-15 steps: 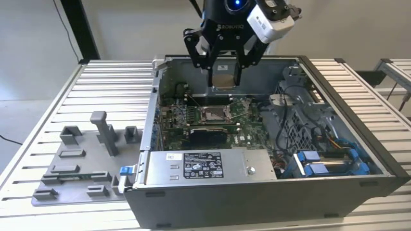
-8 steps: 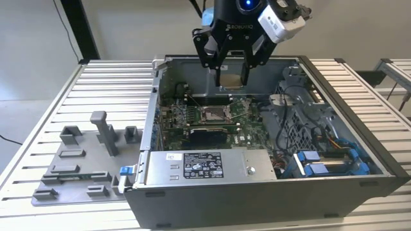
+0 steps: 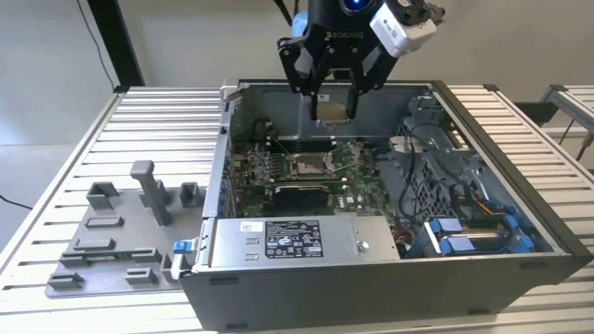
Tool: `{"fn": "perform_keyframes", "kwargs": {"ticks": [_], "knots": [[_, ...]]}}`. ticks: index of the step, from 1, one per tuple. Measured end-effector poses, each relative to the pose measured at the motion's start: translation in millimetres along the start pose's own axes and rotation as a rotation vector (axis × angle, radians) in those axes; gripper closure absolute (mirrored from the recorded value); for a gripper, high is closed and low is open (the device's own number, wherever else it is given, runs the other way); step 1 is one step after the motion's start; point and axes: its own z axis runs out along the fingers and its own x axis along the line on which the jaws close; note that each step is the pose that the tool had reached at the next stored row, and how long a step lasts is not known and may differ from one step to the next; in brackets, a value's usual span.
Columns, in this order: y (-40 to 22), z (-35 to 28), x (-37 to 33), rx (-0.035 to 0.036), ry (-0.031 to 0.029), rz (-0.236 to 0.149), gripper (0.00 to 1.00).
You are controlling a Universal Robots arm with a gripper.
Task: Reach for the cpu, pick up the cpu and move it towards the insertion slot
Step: 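Pick up the cpu and move it towards the insertion slot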
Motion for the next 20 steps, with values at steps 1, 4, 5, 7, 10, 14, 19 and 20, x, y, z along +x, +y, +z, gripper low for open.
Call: {"fn": "perform_keyframes", "kwargs": {"ticks": [1,4,5,7,10,14,19,20], "knots": [[3.1,0.2,0.0,0.0002,0.0,0.0,1.0],[12.8,1.0,-0.2,0.0009,0.0,0.0,1.0],[16.0,1.2,-0.2,0.0011,0.0,0.0,1.0],[21.9,1.7,-0.3,0.0013,0.0,0.0,1.0],[29.5,2.7,-0.5,0.0014,0.0,0.001,1.0],[37.7,4.4,-0.7,0.0015,-0.0001,0.004,1.0],[44.2,6.9,-0.7,0.002,-0.0003,0.016,1.0],[44.9,7.6,-0.7,0.002,-0.0002,0.02,1.0]]}}
